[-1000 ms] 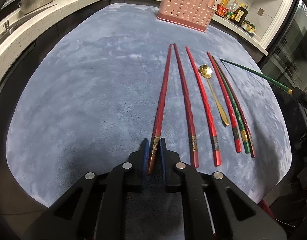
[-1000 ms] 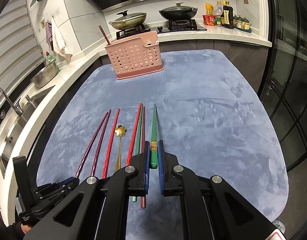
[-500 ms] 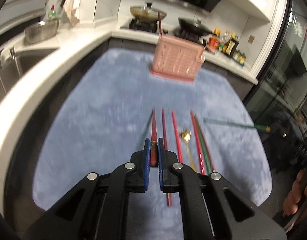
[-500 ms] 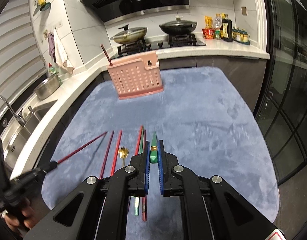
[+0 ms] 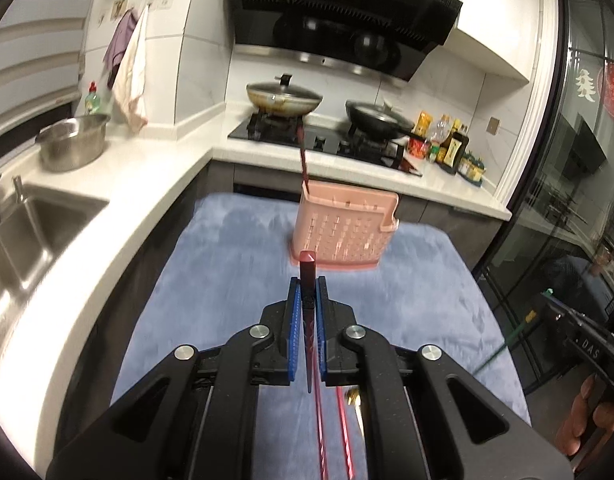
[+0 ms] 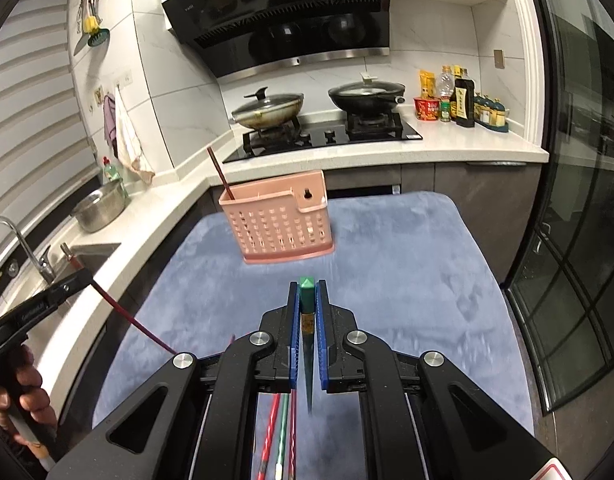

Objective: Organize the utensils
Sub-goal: 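Carry the red chopstick in the left tool while the right tool carries the green chopstick to the holder, then open the left tool over the holder while the right tool releases the green chopstick, then move both open tools back down to the chopsticks on the blanket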

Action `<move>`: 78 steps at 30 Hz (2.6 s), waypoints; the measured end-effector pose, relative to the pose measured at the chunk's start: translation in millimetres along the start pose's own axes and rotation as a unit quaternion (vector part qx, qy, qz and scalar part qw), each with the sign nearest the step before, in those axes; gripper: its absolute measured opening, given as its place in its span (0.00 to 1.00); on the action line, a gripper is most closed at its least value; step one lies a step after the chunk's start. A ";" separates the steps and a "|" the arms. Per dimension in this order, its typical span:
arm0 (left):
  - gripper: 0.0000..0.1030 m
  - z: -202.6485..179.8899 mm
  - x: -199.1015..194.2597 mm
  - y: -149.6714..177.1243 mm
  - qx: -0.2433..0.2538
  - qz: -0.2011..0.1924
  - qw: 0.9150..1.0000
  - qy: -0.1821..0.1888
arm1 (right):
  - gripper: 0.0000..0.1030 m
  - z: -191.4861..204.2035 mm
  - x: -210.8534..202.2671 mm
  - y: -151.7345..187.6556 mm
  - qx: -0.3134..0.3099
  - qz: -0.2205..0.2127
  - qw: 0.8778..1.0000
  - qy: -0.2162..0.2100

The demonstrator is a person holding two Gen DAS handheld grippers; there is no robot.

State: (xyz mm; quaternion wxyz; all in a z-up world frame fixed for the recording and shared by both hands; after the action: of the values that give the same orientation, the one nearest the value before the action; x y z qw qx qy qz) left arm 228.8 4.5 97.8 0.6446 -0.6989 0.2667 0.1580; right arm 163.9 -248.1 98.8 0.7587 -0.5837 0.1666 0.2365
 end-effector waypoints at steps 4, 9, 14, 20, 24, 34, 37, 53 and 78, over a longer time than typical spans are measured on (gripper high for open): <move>0.06 -10.4 5.0 -30.0 0.003 -0.019 1.000 0.005 | 0.07 -1.4 4.4 -23.9 0.004 -0.014 1.000 -0.015; 0.06 -26.8 15.1 -72.5 0.012 -0.050 0.999 0.011 | 0.07 -3.8 17.3 -67.4 0.004 -0.033 0.999 -0.025; 0.06 -41.2 28.1 -114.0 0.016 -0.075 0.997 0.016 | 0.07 0.7 35.4 -121.1 -0.005 -0.067 0.997 -0.035; 0.06 -55.8 50.7 -164.5 0.016 -0.106 0.994 0.015 | 0.07 4.9 61.2 -178.7 0.001 -0.105 0.993 -0.046; 0.06 -57.3 71.7 -187.8 0.007 -0.120 0.993 0.014 | 0.07 7.5 81.0 -207.6 0.007 -0.128 0.990 -0.052; 0.06 -52.1 133.1 -192.8 0.002 -0.100 0.995 -0.015 | 0.07 -2.7 146.9 -230.7 0.025 -0.128 0.990 -0.048; 0.06 -51.8 149.1 -185.1 0.008 -0.087 0.996 -0.021 | 0.07 -10.9 168.0 -223.9 0.033 -0.112 0.992 -0.045; 0.09 -42.0 192.0 -157.7 -0.001 -0.036 0.999 -0.028 | 0.13 -26.5 209.1 -190.5 0.036 -0.057 0.997 -0.033; 0.37 -35.8 89.5 -85.9 0.026 -0.036 0.999 -0.030 | 0.32 12.1 94.5 -93.4 -0.047 -0.017 0.998 -0.033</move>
State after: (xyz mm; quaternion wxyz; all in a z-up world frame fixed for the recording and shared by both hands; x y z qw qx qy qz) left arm 346.1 -43.6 121.7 0.6753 -0.6862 0.2256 0.1491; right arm 294.0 -240.2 127.3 0.7393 -0.6135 0.1198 0.2506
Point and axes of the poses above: each gripper's, at about its wrist camera, not at the fingertips, and x roughly the way its jaws point, z to its left, y to its underside, the point moved 4 cm from there along x, roughly the way its jaws point, and after that the axes turned 9 degrees about -y, right-handed, at the moved point
